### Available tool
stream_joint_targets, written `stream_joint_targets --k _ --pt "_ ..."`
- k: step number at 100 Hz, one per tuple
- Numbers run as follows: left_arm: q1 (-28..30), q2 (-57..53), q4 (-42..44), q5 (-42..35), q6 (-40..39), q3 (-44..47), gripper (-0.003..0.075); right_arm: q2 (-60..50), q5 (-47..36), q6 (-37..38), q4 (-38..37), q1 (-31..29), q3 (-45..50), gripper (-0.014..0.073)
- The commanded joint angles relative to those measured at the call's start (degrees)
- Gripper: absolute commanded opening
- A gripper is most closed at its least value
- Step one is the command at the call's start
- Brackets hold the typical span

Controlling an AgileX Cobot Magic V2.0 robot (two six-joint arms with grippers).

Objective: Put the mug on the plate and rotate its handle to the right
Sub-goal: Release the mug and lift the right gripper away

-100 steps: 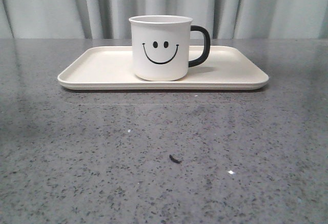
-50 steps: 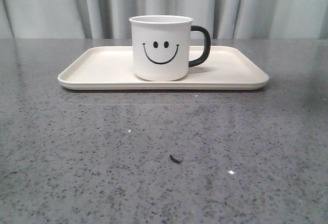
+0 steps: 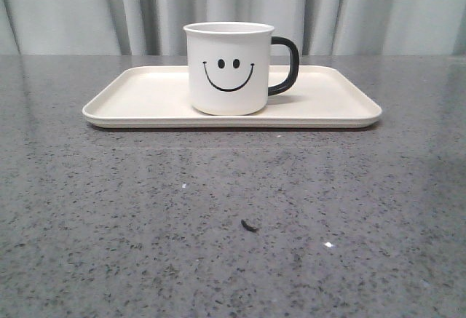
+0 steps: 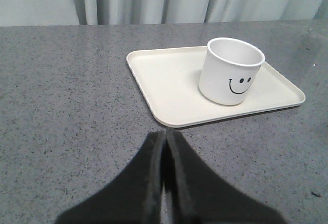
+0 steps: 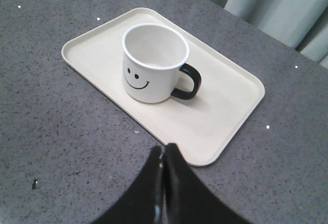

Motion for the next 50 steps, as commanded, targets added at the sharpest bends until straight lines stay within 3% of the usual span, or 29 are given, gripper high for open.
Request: stream_joint_targets --k 1,30,50 --pt "-0.4 -1.3 -0.8 -3.9 -0.1 0.2 -0.0019 -5.8 -7.0 0.1 0.9 -0.3 3.7 -0.0069" --pt "-0.4 -8.1 -1.6 -3.8 -0.1 5.4 -0.0019 -21.9 -10.4 0.1 2.0 -0.3 17.4 -0.0069" --pt "-0.4 -9.4 -1.7 -3.7 -0.1 5.8 -0.0019 -28.9 -10.5 0.1 2.1 -0.3 20.0 -0.0069"
